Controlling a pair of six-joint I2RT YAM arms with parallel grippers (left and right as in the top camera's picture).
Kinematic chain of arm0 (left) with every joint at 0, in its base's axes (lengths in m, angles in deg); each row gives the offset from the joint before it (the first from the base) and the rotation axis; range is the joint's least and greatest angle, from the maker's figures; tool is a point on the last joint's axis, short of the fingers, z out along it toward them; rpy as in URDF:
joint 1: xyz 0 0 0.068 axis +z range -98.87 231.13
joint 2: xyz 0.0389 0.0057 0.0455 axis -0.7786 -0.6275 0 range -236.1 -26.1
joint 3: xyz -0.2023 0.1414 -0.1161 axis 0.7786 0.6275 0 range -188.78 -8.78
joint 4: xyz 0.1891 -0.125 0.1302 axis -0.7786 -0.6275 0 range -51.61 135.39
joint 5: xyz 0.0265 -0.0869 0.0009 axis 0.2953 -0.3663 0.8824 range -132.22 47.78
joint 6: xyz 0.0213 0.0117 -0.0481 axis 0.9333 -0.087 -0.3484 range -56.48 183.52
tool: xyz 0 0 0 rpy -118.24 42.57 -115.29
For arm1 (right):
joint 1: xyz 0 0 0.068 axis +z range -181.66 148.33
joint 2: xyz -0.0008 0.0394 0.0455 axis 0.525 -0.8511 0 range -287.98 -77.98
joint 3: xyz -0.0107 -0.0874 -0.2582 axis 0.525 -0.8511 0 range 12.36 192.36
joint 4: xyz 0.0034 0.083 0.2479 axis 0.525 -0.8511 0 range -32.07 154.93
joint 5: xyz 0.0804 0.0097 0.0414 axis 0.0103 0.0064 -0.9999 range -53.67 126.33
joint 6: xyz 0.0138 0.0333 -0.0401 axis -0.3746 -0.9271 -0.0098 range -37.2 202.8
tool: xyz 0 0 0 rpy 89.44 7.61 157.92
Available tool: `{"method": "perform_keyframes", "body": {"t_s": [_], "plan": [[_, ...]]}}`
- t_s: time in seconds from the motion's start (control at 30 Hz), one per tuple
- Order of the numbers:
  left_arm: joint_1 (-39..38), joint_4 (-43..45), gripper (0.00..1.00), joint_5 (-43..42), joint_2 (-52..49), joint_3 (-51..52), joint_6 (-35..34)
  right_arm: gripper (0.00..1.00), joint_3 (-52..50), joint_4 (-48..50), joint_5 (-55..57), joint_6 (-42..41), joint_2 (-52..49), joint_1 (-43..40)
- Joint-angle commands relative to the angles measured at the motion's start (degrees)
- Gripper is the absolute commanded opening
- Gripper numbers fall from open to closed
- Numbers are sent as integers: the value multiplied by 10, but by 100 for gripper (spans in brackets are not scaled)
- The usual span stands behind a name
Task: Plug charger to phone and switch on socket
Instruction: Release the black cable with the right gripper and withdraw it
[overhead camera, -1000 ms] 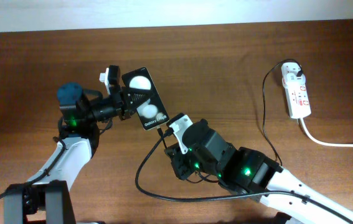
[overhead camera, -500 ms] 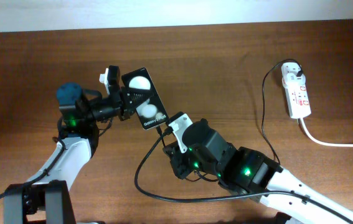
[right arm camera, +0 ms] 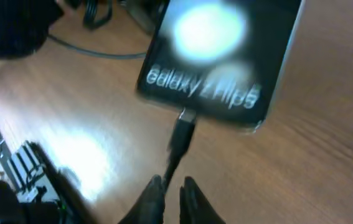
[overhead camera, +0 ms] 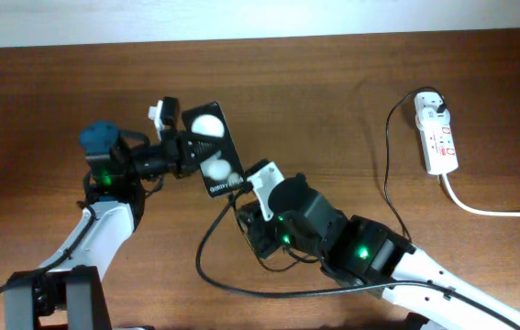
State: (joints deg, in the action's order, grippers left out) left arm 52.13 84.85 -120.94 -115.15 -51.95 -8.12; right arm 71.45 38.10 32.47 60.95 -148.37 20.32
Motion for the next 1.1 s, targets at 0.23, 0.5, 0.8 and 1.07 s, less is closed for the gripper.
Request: {"method": "perform_keyframes", "body": {"t_s": [0.23, 0.5, 0.8, 1.07], "plan": [[-5, 3, 0, 48, 0, 0, 18, 27, 8, -6, -32, -16, -26, 17], [-5, 3, 0, -6, 0, 0, 19, 4, 9, 30, 37, -16, -49, 23], [-67, 3, 0, -56, 0, 0, 21, 4, 20, 81, 40, 21, -49, 23], [-88, 6, 0, 46, 0, 0, 38, 80, 85, -138, 39, 21, 59, 23]]}}
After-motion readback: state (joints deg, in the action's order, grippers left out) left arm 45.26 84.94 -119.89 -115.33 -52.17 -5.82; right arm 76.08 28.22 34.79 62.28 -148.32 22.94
